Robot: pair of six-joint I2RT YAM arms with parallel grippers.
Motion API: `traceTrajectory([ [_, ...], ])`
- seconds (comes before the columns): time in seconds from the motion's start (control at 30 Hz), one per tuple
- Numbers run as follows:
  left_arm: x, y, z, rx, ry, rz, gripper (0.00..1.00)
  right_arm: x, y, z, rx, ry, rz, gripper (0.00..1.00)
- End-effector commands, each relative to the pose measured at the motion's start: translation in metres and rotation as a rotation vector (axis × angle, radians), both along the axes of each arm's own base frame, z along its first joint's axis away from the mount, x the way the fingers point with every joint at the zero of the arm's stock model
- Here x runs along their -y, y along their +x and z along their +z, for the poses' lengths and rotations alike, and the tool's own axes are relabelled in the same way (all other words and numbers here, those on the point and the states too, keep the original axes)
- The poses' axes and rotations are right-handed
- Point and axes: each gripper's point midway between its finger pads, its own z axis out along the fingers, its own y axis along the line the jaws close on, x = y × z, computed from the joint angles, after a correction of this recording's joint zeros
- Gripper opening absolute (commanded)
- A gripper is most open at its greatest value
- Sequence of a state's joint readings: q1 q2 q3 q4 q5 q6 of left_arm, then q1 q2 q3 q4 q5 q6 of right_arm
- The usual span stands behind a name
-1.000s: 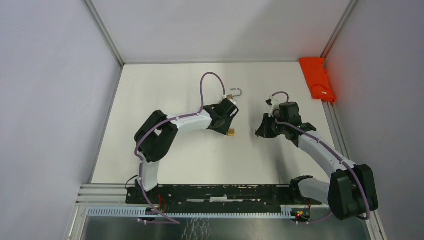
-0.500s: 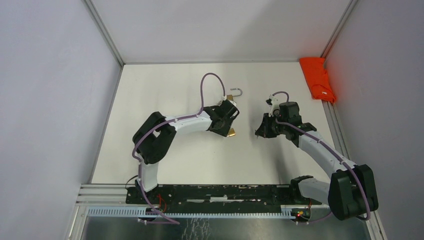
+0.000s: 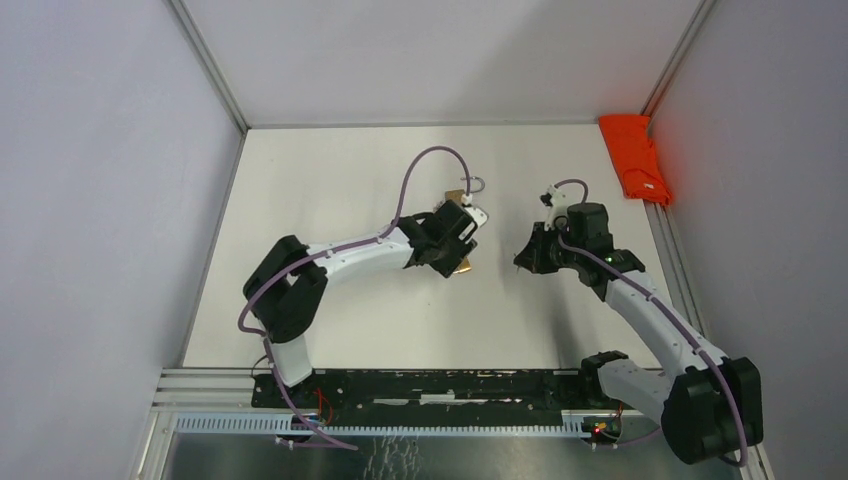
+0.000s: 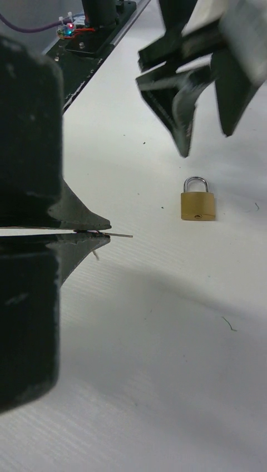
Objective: Unlock with the key
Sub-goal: Pick up the lock from the center of the board.
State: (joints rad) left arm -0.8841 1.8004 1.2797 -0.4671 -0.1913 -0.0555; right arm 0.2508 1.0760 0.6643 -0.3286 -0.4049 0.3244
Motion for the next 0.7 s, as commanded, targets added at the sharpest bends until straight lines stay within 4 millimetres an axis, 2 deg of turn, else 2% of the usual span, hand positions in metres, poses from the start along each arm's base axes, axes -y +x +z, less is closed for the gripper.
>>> traceTrajectory([
  [0.0,0.005,-0.008,-0.005,0.031,0.019,-0.201,0.60,0.014,0.012,0.043,0.108,-0.046,-0.048,0.00],
  [0.17,0.029,-0.007,0.007,0.059,-0.060,-0.317,0.64,0.018,0.010,0.066,0.154,-0.049,-0.063,0.00],
  [0.4,0.060,-0.001,0.005,0.039,-0.096,-0.428,0.65,0.029,0.009,0.099,0.223,-0.081,-0.108,0.00],
  [0.53,0.063,0.000,-0.008,-0.001,-0.058,-0.453,0.65,0.032,0.010,0.110,0.241,-0.089,-0.114,0.00],
  [0.67,0.058,0.000,-0.021,-0.021,-0.022,-0.452,0.65,0.033,0.010,0.114,0.248,-0.094,-0.119,0.00],
])
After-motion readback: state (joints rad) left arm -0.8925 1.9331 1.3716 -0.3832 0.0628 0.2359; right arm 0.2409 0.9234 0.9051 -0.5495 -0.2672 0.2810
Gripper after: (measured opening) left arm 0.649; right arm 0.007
